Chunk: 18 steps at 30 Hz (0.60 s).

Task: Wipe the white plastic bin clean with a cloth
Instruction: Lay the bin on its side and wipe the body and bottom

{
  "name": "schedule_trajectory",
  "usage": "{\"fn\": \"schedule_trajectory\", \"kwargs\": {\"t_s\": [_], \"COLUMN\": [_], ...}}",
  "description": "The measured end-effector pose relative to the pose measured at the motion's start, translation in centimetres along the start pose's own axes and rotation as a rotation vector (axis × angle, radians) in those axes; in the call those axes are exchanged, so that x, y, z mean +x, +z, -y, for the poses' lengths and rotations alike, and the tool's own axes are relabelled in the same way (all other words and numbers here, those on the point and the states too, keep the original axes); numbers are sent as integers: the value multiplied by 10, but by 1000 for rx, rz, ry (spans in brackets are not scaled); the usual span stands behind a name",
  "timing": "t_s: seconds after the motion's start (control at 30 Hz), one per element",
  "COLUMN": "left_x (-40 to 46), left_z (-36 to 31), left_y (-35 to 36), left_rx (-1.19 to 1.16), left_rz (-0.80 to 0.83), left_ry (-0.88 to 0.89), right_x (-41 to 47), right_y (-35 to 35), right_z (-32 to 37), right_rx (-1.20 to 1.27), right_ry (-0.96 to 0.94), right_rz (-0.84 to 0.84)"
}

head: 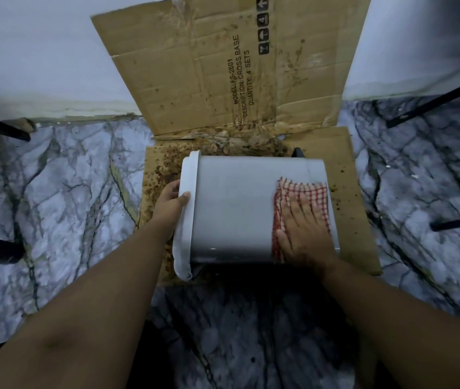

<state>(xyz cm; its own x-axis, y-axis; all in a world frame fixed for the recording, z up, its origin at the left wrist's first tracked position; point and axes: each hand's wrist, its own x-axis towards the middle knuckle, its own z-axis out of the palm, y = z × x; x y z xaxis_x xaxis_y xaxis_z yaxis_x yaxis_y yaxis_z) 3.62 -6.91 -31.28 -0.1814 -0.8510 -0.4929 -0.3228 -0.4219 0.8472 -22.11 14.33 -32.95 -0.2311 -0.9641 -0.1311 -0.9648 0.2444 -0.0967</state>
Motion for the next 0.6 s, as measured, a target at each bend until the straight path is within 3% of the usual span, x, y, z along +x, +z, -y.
{"fn": "schedule_trajectory", "kwargs": {"t_s": [0.1,0.3,0.47,0.6], "left_x": [-2,2,4,4], "left_z": [-1,0,1,3], "left_y": [1,-5,-4,-2], "left_rx": [-4,-11,-5,15], "left_rz": [-3,29,15,-9], "left_ry": [-6,-9,-1,18], "right_x": [-7,43,113,130], "right_y": [-4,-5,-20,-30], "right_z": [41,143,106,38], "right_rx": [42,204,137,98], "right_ry": [27,-102,-86,99], "right_rz": [-8,60,37,48]}}
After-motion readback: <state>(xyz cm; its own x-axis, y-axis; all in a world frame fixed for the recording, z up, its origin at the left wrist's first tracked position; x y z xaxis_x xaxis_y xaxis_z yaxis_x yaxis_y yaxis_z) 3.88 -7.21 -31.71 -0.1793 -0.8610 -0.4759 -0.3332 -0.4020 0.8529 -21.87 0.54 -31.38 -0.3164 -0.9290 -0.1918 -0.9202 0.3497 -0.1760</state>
